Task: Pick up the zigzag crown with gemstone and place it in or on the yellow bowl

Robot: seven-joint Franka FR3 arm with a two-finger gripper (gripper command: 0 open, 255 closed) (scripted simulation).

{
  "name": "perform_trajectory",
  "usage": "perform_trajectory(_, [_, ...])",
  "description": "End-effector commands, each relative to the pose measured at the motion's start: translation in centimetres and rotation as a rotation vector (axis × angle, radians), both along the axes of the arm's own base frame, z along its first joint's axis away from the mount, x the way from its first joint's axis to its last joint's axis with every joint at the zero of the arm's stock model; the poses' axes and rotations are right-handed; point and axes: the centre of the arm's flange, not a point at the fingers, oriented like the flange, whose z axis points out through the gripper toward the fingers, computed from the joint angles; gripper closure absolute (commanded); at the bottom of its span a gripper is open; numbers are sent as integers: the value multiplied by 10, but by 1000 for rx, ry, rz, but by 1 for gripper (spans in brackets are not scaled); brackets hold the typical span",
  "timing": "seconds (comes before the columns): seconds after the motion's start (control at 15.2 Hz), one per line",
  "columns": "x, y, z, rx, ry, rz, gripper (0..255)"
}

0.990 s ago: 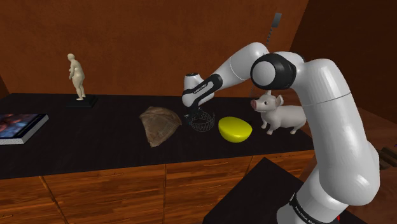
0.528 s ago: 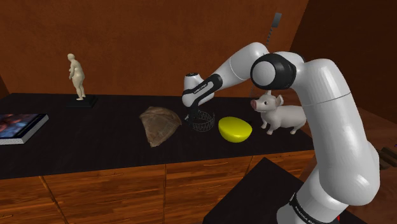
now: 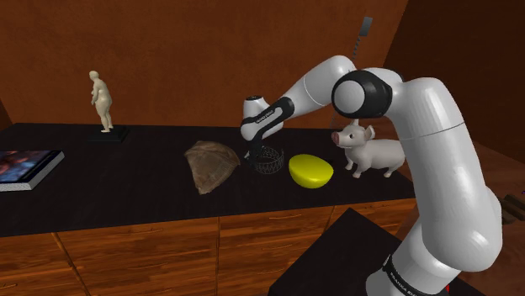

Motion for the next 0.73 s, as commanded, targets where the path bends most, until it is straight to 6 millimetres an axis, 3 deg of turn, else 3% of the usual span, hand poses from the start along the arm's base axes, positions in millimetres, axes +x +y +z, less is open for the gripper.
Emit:
perform_trajectory(0.0, [0, 0, 8, 0, 0, 0, 255])
perform_trajectory(0.66, [0, 0, 61, 0, 0, 0, 255])
